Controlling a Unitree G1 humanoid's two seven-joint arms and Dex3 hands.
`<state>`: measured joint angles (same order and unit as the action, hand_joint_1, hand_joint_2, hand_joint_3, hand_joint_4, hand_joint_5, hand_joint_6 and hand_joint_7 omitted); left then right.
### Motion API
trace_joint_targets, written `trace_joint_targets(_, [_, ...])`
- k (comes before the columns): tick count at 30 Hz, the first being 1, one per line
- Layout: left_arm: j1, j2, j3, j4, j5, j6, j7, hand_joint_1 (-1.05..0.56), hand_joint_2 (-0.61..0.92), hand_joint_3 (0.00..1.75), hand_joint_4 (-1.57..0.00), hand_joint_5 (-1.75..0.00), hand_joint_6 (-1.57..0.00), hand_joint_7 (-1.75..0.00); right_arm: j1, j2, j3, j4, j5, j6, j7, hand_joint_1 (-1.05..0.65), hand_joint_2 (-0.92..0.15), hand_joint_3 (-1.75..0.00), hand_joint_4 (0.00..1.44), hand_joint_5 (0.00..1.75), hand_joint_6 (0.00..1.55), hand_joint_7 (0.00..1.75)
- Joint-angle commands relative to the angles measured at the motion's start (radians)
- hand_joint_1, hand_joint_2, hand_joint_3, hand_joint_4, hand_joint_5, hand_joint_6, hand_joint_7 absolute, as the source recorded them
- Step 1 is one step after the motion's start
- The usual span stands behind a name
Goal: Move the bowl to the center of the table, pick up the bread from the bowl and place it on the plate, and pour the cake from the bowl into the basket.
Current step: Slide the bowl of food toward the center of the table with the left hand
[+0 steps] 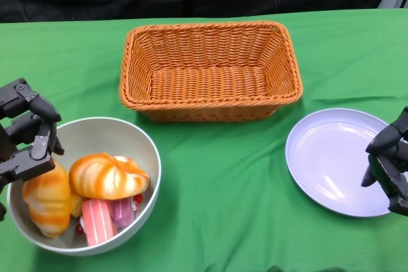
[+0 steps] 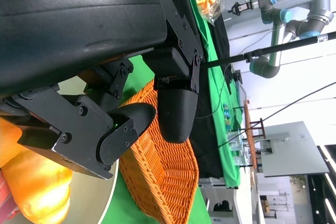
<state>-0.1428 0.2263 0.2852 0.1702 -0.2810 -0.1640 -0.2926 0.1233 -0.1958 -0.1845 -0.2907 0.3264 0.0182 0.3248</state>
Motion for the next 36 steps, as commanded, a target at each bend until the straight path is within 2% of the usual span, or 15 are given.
trace_joint_targets(1, [-0.005,0.016,0.009,0.006,0.004,-0.017,0.000,-0.09,0.49,1.22,-0.79,-1.75,-0.75,-1.45,-0.007,-0.011,-0.004,0.009,-0.010,-0.013,0.001,-0.20,-0.57,-0.97,0.73,1.61,0.70,1.32])
trace_joint_targets(22, [-0.006,0.016,0.008,0.029,0.001,-0.040,-0.006,-0.09,0.49,1.23,-0.79,-1.75,-0.74,-1.46,-0.009,-0.004,-0.002,0.028,-0.019,-0.028,0.003,-0.20,-0.57,-0.96,0.73,1.61,0.70,1.32])
trace_joint_targets(25, [-0.010,0.016,0.009,0.041,0.002,-0.052,-0.007,-0.09,0.49,1.23,-0.79,-1.75,-0.75,-1.47,-0.012,-0.005,0.001,0.041,-0.034,-0.054,0.006,-0.21,-0.57,-0.94,0.73,1.61,0.71,1.31])
trace_joint_targets(30, [-0.014,0.006,0.019,0.058,0.008,-0.092,0.018,-0.07,0.50,1.21,-0.79,-1.75,-0.75,-1.45,-0.013,-0.001,0.004,0.054,-0.041,-0.075,0.008,-0.21,-0.57,-0.93,0.73,1.60,0.70,1.31])
trace_joint_targets(36, [-0.030,-0.008,0.059,0.112,0.013,-0.179,0.078,-0.09,0.57,1.13,-0.77,-1.67,-0.74,-1.35,-0.013,0.003,0.009,0.063,-0.049,-0.091,0.006,-0.22,-0.57,-0.92,0.74,1.61,0.71,1.33])
